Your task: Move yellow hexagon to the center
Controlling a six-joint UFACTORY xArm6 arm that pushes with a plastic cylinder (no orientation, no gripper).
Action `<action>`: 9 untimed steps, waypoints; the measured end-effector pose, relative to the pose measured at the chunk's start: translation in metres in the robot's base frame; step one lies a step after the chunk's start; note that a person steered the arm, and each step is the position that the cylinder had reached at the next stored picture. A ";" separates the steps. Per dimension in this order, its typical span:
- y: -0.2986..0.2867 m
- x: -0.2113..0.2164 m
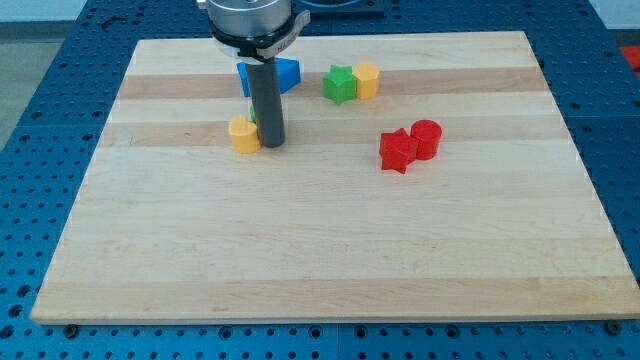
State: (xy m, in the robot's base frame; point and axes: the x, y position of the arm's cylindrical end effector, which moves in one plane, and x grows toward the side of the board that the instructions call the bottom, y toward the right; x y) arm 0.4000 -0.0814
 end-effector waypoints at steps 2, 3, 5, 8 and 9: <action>-0.011 -0.017; -0.015 -0.025; 0.023 -0.013; 0.177 -0.065; 0.212 -0.100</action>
State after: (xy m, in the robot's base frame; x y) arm 0.2995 0.1308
